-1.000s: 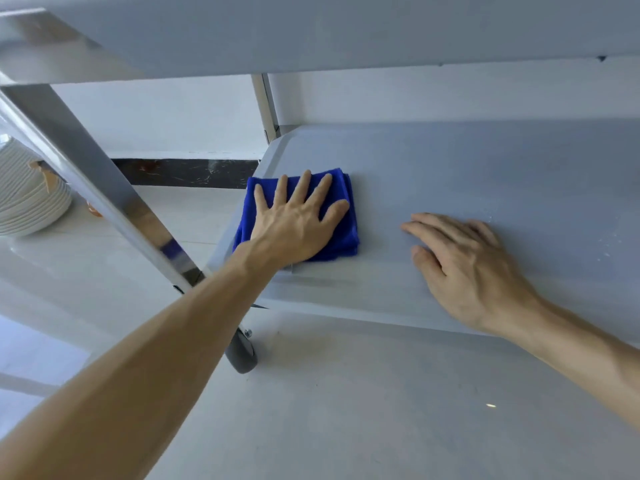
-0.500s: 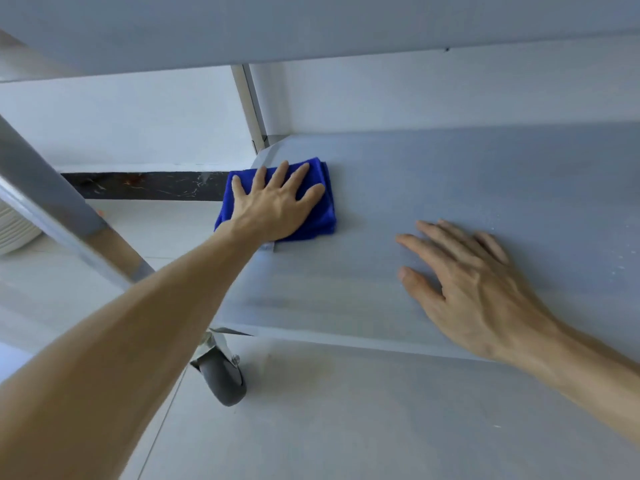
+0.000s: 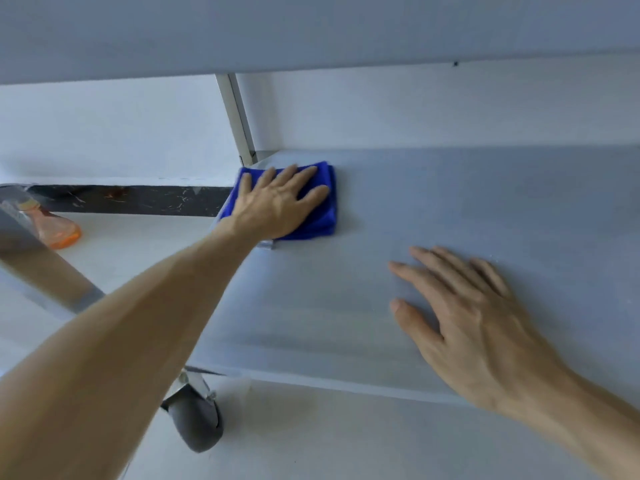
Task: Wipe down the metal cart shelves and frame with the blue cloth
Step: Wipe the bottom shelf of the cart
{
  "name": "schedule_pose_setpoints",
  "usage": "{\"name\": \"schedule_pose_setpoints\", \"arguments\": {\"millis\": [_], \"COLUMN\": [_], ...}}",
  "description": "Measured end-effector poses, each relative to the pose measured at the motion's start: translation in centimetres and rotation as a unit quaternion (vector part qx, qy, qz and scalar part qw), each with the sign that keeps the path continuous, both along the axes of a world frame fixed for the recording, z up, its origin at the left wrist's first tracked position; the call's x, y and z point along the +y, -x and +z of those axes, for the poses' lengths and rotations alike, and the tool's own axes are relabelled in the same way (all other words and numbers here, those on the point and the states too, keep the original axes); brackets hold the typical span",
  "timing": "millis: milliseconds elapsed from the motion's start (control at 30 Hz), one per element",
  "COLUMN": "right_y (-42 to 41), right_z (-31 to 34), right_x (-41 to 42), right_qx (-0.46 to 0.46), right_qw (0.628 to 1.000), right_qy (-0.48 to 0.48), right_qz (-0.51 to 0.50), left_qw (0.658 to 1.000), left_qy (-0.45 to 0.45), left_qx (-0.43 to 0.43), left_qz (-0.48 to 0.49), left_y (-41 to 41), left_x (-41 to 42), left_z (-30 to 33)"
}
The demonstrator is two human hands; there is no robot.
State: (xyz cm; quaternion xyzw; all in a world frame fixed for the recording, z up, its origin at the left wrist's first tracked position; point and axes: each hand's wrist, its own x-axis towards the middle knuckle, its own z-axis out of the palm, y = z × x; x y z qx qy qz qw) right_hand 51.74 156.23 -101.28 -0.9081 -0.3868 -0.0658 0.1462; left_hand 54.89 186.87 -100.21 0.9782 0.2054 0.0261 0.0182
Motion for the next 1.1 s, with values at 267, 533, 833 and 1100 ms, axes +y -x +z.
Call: {"name": "schedule_pose_setpoints", "arguments": {"millis": [267, 533, 833, 1100], "right_y": [0.4, 0.3, 0.3, 0.2], "right_z": [-0.2, 0.1, 0.4, 0.3], "right_x": [0.2, 0.0, 0.0, 0.1], "right_qx": [-0.019, 0.014, 0.031, 0.04], "right_qw": [1.0, 0.999, 0.998, 0.999], "right_qy": [0.01, 0.03, 0.045, 0.011], "right_qz": [-0.016, -0.016, -0.015, -0.014], "left_qw": [0.987, 0.989, 0.999, 0.998], "left_qy": [0.053, 0.023, 0.029, 0.068], "left_qx": [-0.001, 0.018, -0.014, -0.004], "left_qz": [0.149, -0.147, 0.025, -0.004], "left_y": [-6.1, -9.0, -6.2, -7.1], "left_x": [-0.6, -10.8, -0.4, -7.6], "left_z": [-0.2, 0.3, -0.2, 0.2]}}
